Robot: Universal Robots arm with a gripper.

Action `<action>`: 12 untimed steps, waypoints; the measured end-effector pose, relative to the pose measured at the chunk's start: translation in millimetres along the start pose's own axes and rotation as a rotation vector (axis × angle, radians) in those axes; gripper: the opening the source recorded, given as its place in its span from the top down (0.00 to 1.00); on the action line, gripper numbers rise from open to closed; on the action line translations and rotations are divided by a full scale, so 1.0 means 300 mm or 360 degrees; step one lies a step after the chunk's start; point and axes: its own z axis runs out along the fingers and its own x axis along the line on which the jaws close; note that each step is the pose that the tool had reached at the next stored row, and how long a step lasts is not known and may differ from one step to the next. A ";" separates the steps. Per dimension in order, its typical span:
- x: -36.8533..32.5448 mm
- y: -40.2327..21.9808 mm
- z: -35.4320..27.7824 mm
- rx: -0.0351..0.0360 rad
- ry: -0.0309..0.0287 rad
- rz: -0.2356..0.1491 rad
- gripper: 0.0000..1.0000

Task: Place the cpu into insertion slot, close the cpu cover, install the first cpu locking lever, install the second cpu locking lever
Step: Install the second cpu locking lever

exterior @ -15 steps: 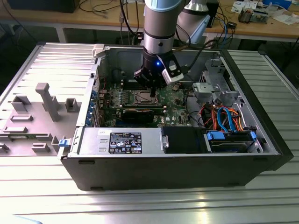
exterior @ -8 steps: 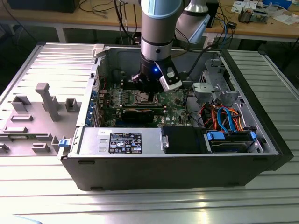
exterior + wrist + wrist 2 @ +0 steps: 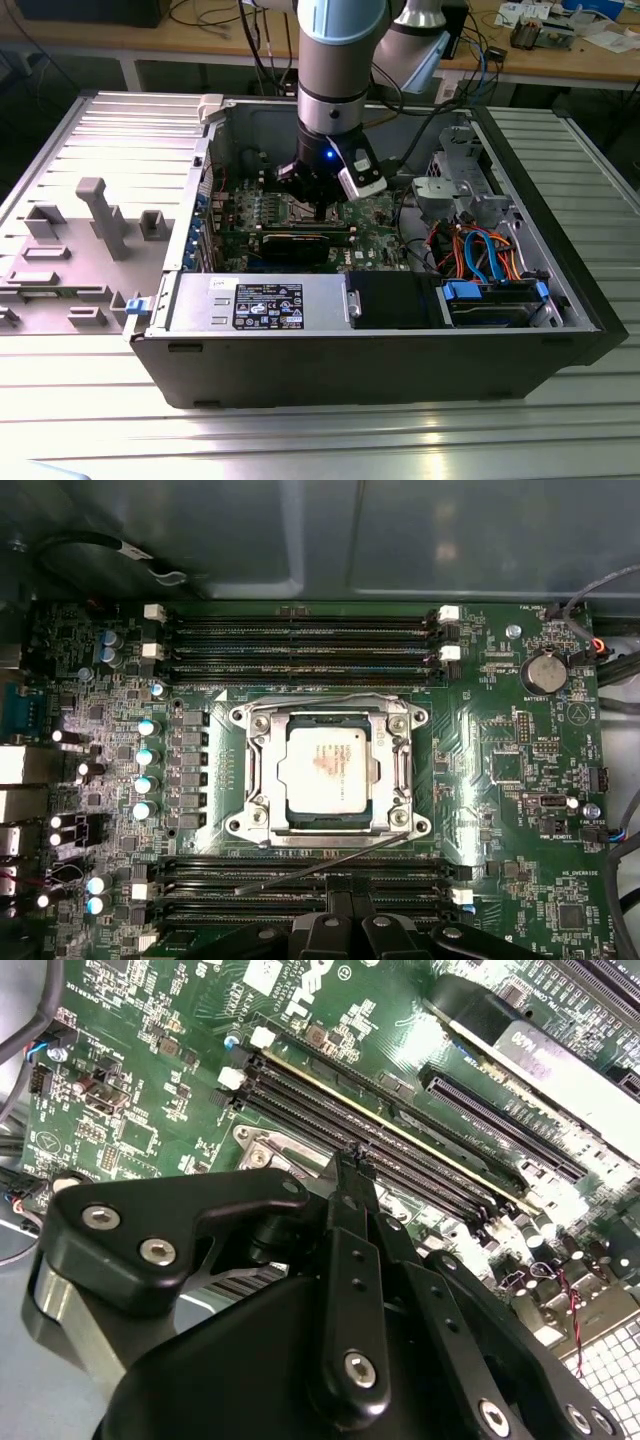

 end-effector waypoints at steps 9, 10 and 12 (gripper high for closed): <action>0.000 0.000 0.002 0.0000 0.00000 0.0000 0.89; 0.000 0.000 0.002 0.0000 0.00000 0.0000 0.89; 0.000 0.000 0.002 0.0000 0.00000 0.0000 0.89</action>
